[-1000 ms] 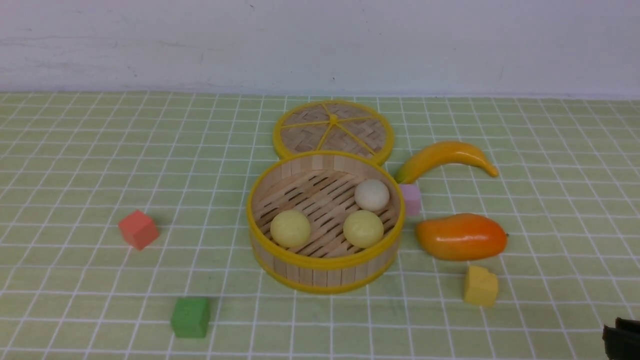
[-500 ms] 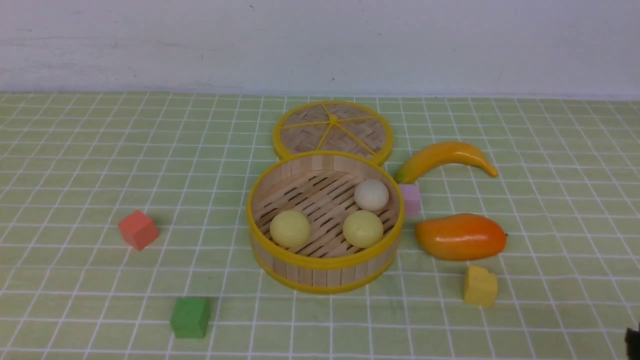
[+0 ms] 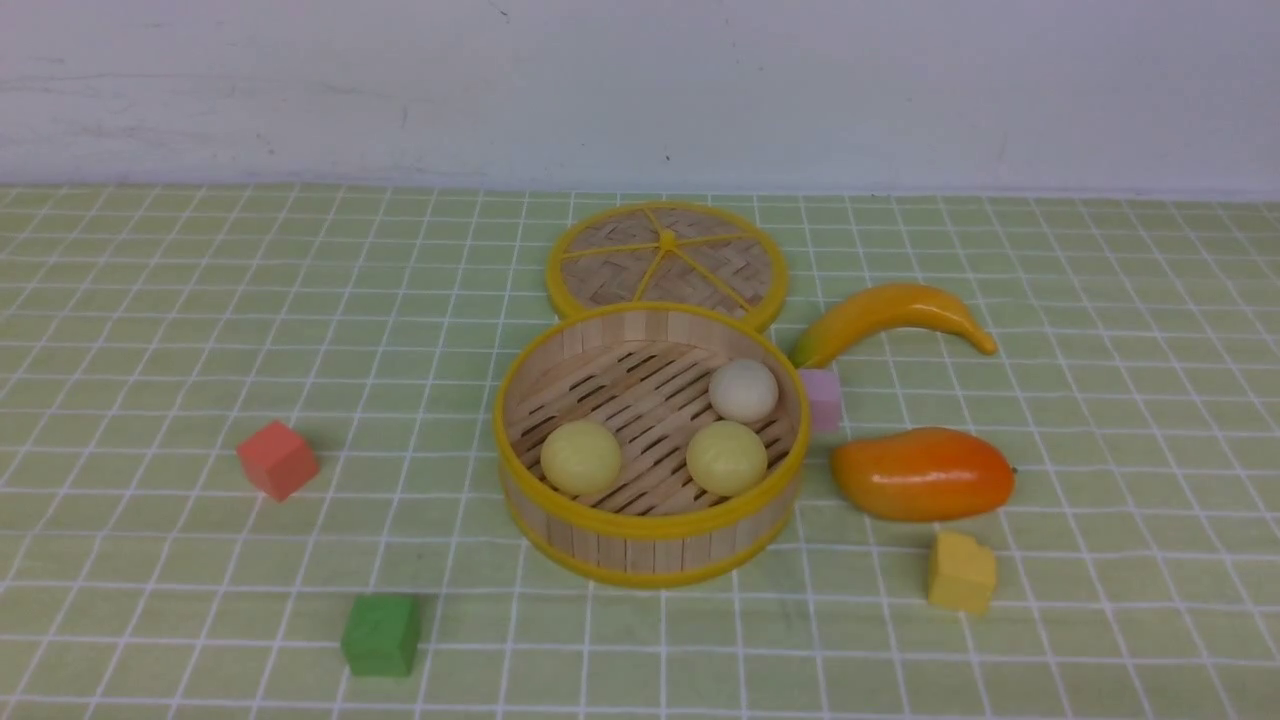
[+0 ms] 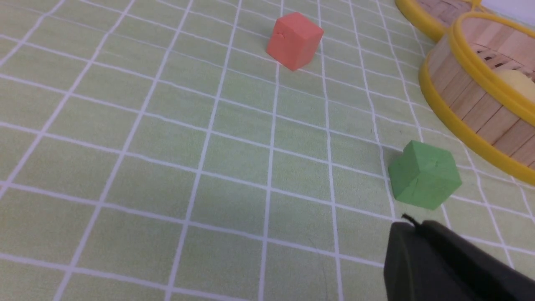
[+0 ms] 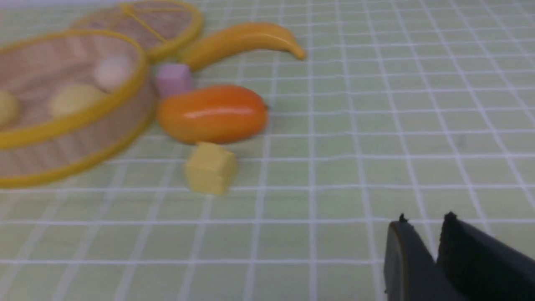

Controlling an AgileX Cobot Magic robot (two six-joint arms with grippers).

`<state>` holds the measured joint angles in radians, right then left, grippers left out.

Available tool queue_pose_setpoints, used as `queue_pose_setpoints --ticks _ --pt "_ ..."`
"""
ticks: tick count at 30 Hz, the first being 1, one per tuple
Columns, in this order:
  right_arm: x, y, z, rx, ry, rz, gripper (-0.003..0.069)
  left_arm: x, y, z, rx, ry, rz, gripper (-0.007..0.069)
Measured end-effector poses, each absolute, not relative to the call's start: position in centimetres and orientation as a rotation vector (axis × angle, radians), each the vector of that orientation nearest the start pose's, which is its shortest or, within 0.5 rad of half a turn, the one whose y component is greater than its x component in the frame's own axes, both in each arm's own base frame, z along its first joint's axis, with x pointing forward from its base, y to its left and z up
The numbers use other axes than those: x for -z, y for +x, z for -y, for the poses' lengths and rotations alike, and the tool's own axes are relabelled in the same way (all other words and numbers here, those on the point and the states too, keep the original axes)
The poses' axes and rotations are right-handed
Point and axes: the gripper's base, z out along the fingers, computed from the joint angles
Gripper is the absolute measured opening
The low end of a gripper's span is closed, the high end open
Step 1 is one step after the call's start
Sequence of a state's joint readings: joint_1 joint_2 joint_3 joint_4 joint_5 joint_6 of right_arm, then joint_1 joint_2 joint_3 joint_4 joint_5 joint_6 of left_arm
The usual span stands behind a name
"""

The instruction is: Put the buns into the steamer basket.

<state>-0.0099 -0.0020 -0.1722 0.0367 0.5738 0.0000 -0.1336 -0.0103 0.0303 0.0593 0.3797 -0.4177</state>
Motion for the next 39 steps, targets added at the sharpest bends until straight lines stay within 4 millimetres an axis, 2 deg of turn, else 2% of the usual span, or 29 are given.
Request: queue_pose_setpoints --ticks 3,7,9,39 --pt "-20.6 4.5 0.2 0.029 0.021 -1.866 0.0132 -16.9 5.2 0.5 0.32 -0.232 -1.881 0.0011" --pt "-17.6 5.0 0.3 0.065 0.004 -1.903 0.0137 -16.9 5.2 0.5 0.319 -0.234 -1.881 0.0015" --pt "-17.3 5.1 0.3 0.069 0.001 -1.904 0.0139 -16.9 5.2 0.5 0.319 -0.233 -1.881 0.0017" --pt "-17.3 5.2 0.4 0.08 -0.007 -1.882 0.0179 -16.9 5.2 0.5 0.319 -0.234 -1.883 0.0038"
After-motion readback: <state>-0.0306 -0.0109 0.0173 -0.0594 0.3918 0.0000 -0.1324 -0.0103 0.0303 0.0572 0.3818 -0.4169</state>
